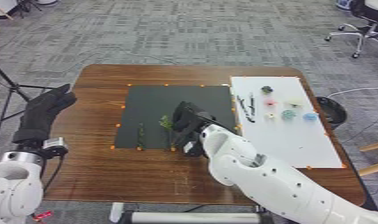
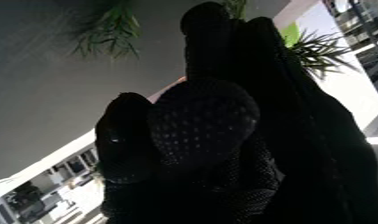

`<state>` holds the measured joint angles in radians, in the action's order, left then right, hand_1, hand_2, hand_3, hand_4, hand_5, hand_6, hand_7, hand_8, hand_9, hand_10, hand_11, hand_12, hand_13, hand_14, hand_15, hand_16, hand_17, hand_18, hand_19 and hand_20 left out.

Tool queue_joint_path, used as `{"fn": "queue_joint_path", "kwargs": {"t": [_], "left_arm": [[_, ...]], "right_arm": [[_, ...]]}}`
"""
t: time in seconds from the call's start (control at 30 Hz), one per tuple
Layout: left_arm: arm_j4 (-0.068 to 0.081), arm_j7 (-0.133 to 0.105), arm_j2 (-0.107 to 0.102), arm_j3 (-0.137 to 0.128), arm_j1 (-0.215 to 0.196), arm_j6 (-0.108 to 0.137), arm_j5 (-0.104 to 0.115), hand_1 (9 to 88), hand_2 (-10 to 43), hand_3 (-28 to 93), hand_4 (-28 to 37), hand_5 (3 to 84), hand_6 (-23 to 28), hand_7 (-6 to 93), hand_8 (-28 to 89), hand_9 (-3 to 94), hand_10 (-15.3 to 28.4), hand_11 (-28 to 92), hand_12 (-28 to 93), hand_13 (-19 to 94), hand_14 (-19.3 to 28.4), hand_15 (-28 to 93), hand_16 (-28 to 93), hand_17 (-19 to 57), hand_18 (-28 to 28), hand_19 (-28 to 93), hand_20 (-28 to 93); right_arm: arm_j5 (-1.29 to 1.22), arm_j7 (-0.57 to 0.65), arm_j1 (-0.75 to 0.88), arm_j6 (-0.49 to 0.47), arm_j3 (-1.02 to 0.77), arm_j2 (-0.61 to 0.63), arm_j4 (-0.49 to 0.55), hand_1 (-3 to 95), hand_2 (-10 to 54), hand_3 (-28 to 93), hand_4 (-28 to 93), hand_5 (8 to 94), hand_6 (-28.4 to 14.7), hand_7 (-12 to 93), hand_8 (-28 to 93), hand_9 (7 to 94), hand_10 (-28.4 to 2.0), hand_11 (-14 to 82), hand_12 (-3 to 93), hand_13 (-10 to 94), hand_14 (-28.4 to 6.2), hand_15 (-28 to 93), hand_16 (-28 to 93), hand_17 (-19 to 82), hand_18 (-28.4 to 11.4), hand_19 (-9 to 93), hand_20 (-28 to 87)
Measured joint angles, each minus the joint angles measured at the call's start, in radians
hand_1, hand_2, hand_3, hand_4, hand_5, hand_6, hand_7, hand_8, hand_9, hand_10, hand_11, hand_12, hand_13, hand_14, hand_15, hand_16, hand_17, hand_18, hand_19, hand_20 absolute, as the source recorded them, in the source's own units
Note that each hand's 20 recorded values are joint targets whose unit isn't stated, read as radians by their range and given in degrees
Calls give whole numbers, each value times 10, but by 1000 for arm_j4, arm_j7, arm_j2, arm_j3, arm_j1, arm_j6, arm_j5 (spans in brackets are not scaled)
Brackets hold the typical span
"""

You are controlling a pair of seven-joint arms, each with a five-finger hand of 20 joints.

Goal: Arrange flowers

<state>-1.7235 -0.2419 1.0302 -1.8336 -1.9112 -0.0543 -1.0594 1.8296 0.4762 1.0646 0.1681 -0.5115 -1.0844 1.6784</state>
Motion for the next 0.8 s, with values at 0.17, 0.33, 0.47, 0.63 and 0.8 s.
{"fn": "queue_joint_path", "kwargs": {"t": [0.17, 0.33, 0.47, 0.63, 0.8], "left_arm": [[0, 0, 1, 1, 2, 0, 1, 172, 5, 736, -283, 430, 21, 100, -69, 442, 132, 159, 117, 375, 160, 146, 18, 23, 120, 55, 151], [0, 0, 2, 2, 3, 0, 1, 174, 1, 737, -283, 429, 20, 100, -69, 442, 132, 160, 118, 376, 159, 146, 18, 23, 119, 55, 150], [0, 0, 3, 0, 2, 0, 1, 174, -1, 737, -283, 429, 20, 101, -69, 442, 132, 160, 118, 376, 160, 146, 18, 23, 120, 55, 151], [0, 0, 4, 0, 2, -1, 3, 175, -3, 736, -283, 429, 20, 100, -69, 442, 133, 160, 118, 376, 161, 146, 18, 23, 120, 55, 150], [0, 0, 5, 0, 2, -5, 3, 175, -3, 735, -283, 429, 20, 100, -69, 443, 133, 160, 118, 375, 160, 145, 18, 22, 120, 55, 150]], "right_arm": [[-6, -7, -7, -16, -3, 7, 1, 529, -95, 542, -87, 703, -10, 266, 114, 850, -113, 125, 211, 937, -12, 534, 270, 635, -122, 932, 387], [-36, -23, -5, -74, -30, 17, 14, 461, -95, 579, -88, 682, -12, 227, 113, 812, -126, 150, 172, 937, -15, 523, 284, 625, -129, 932, 400], [-57, -25, -3, -115, -44, 27, 29, 435, -95, 601, -92, 680, -14, 222, 96, 812, -129, 150, 172, 937, -16, 519, 287, 622, -132, 932, 401], [-58, -25, -2, -107, -47, 26, 30, 404, -95, 625, -98, 678, -14, 226, 16, 806, -129, 151, 172, 937, -18, 512, 294, 620, -133, 932, 402], [-75, -23, 9, -103, -65, 30, 43, 293, -33, 628, -92, 679, -20, 226, -74, 799, -137, 147, 173, 937, -25, 497, 303, 610, -144, 932, 402]]}}
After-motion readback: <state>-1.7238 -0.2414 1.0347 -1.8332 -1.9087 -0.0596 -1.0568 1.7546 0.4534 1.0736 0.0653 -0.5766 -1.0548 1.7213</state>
